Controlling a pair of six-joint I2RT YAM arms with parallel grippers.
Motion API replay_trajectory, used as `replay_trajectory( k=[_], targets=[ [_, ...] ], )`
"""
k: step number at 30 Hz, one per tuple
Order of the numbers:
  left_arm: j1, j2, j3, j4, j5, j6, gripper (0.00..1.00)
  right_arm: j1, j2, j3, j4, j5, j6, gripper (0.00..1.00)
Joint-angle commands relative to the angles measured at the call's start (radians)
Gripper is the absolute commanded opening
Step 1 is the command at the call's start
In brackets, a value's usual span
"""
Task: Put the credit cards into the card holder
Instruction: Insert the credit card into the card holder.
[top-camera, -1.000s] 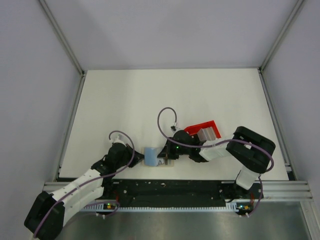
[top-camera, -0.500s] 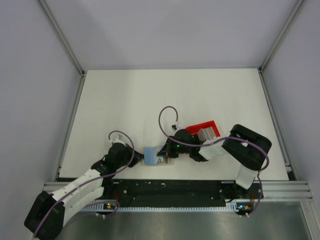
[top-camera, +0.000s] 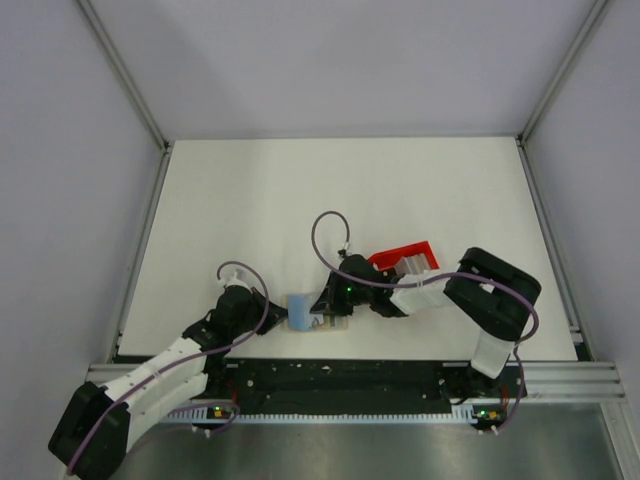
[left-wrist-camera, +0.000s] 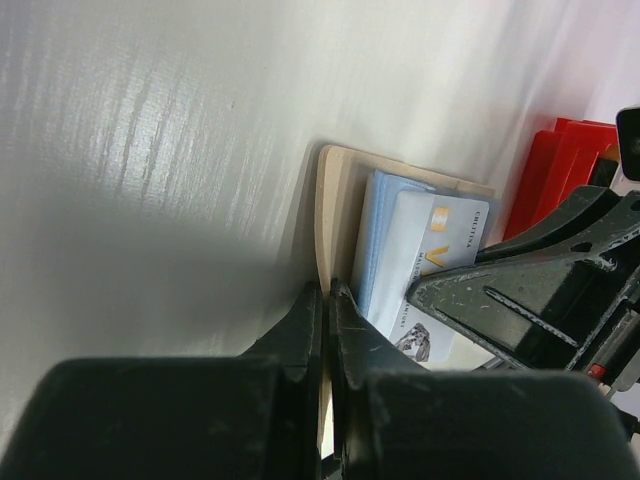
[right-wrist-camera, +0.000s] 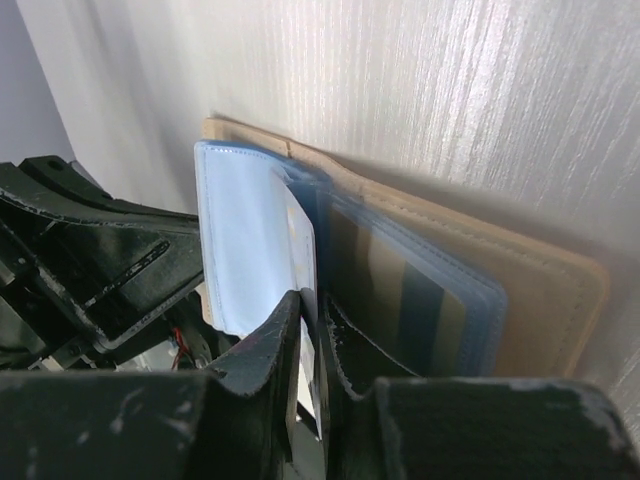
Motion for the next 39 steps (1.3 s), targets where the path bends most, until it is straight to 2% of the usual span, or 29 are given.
replay_trajectory(
  k=[1,4,10,27,39],
  targets=[
    [-0.004,0.002,-0.132,0.041,0.005,0.011,0.0,0.026,-0.015,0.068,-0.276,0.068,-0.05,0.16],
    [-0.004,-0.001,-0.132,0.04,0.005,0.011,0.0,0.026,-0.05,0.119,-0.397,0.157,-0.107,0.29],
    [-0.004,-0.001,-0.13,0.04,0.007,0.017,0.0,0.026,-0.098,0.195,-0.585,0.259,-0.186,0.4],
    [-0.002,0.006,-0.133,0.055,0.014,0.023,0.0,0.094,0.028,0.326,-0.612,0.145,-0.229,0.4],
    [-0.002,-0.001,-0.133,0.052,0.013,0.022,0.0,0.115,-0.018,0.363,-0.568,0.116,-0.266,0.39]
  ],
)
